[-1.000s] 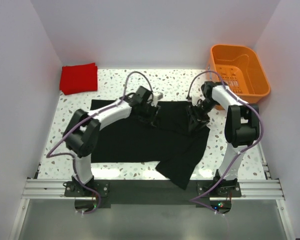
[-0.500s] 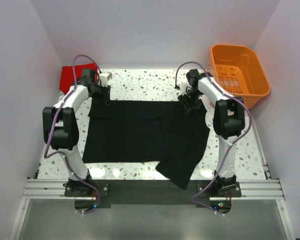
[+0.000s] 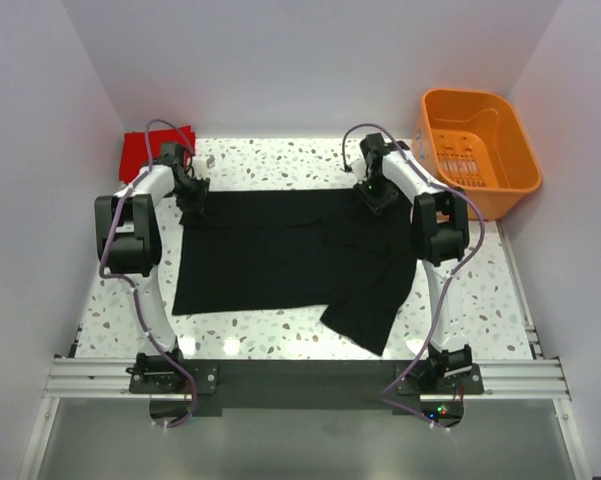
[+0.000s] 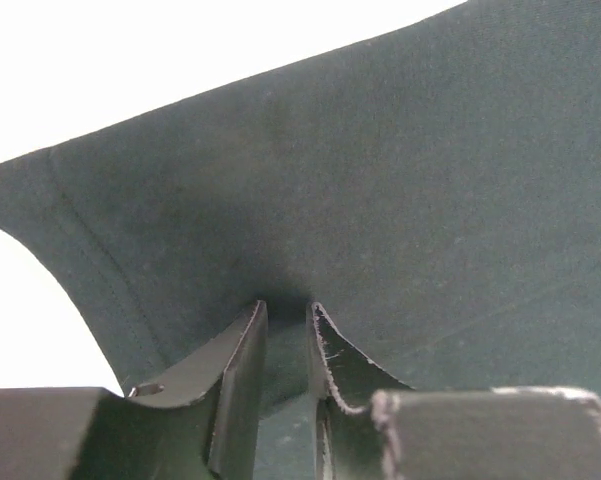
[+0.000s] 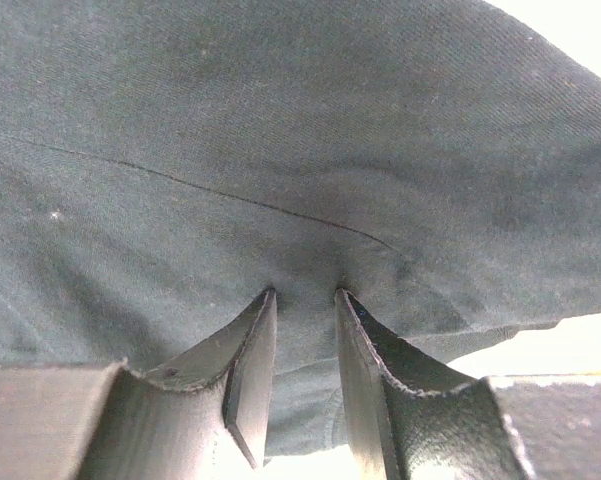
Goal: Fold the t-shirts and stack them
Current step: Fold the tshirt
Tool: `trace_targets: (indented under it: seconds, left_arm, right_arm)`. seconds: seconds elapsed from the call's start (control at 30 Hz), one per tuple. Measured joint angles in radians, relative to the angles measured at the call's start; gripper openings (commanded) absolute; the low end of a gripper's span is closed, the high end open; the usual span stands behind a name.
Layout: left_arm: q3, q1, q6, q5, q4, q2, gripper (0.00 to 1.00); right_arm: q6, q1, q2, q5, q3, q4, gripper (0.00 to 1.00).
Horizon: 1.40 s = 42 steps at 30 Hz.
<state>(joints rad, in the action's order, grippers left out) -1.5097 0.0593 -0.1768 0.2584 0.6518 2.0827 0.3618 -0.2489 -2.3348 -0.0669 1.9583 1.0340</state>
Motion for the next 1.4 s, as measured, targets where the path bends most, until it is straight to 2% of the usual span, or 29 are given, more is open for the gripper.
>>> trace_targets:
  seconds: [0.1,0.2,0.23,0.33,0.43,0.6,0.7,0.8,0.93,1.13,1.4]
  left_arm:
    - [-0.103,0.004,-0.003,0.009,-0.003,0.067,0.26]
    - [-0.179,0.008,-0.028,0.024,-0.008,0.111,0.35]
    - [-0.186,0.009,-0.039,0.031,-0.008,0.115,0.43]
    - [-0.177,0.011,-0.087,0.074,-0.006,0.105,0.56]
    - [-0.075,0.013,-0.14,0.123,-0.018,0.011,0.67]
    - [0.13,0.018,-0.234,0.211,-0.021,-0.344,0.73]
    - [0.203,0.032,-0.304,0.283,-0.022,-0.565,0.73]
    - [0.268,0.047,-0.393,0.354,0.012,-0.702,0.72]
    - [0.381,0.071,-0.5,0.436,0.123,-0.746,0.72]
    - [0.539,0.098,-0.593,0.465,0.241,-0.786,0.72]
    - [0.575,0.098,-0.617,0.461,0.256,-0.836,0.72]
  right_arm:
    - [0.003,0.001,-0.064,-0.029,0.119,0.0,0.39]
    - [0.01,0.003,-0.101,-0.046,0.197,-0.028,0.47]
    - [0.014,0.003,-0.106,-0.047,0.21,-0.039,0.5]
    - [0.035,0.007,-0.104,-0.034,0.233,-0.052,0.71]
    - [0.067,0.009,-0.056,0.024,0.22,-0.045,0.9]
    - [0.167,0.011,0.217,0.178,0.071,0.025,0.9]
    - [0.256,0.007,0.464,0.266,-0.109,0.084,0.84]
    - [0.342,-0.018,0.695,0.319,-0.327,0.147,0.76]
    - [0.403,-0.12,0.882,0.32,-0.646,0.167,0.71]
    - [0.417,-0.362,0.985,0.254,-1.022,0.102,0.65]
    - [0.344,-0.545,0.993,0.133,-1.141,-0.041,0.65]
